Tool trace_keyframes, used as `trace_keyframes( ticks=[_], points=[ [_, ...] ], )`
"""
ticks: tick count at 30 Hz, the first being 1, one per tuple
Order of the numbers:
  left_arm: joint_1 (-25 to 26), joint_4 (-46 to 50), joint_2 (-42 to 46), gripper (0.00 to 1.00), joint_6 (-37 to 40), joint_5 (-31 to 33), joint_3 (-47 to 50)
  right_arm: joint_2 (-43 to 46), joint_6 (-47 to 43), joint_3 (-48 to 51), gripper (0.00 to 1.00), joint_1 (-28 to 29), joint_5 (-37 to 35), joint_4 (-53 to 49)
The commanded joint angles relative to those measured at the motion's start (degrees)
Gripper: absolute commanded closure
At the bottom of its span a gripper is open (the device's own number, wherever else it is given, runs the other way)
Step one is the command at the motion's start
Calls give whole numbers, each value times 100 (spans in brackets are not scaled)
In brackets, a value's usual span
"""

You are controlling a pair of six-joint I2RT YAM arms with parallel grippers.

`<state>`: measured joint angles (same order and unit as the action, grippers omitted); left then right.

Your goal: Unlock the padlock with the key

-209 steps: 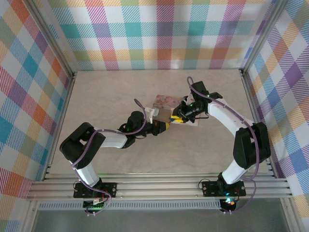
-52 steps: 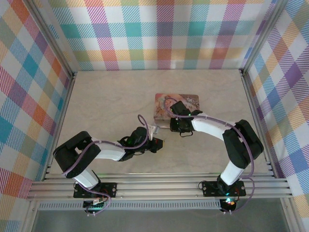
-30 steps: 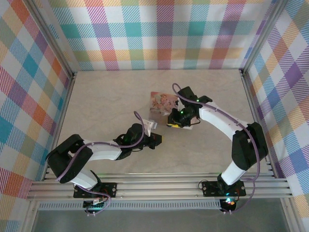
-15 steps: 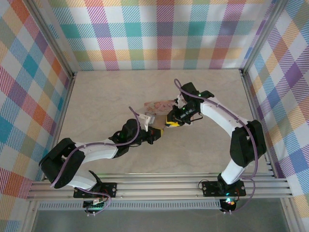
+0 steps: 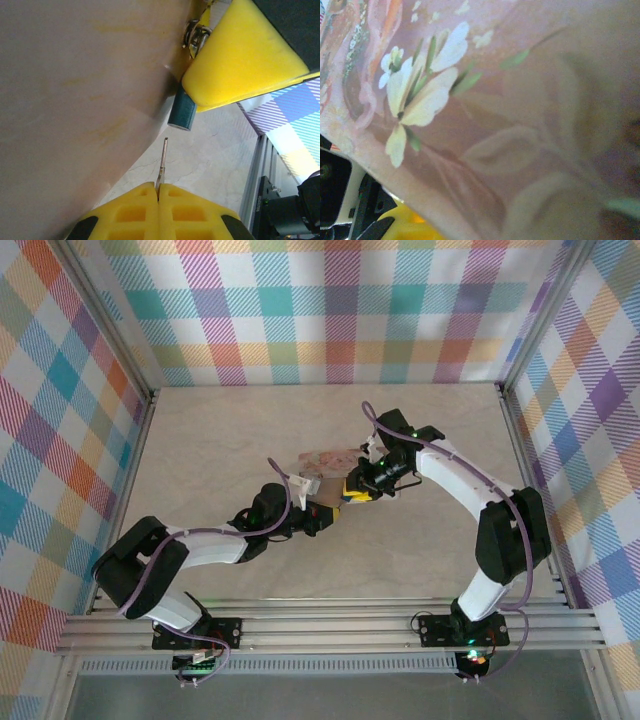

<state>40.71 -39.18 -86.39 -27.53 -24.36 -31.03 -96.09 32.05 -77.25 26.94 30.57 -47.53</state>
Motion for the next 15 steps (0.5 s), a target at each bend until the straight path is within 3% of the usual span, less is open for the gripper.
trace_keyframes(
  ticks=[1,15],
  points=[
    [-55,-365,-84,100,-72,-209,-206,-38,-145,-213,100,-40,404,-30],
    [-55,-397,178,100,19,-45,44,-73,-104,-185,100,-75,432,37]
  ],
)
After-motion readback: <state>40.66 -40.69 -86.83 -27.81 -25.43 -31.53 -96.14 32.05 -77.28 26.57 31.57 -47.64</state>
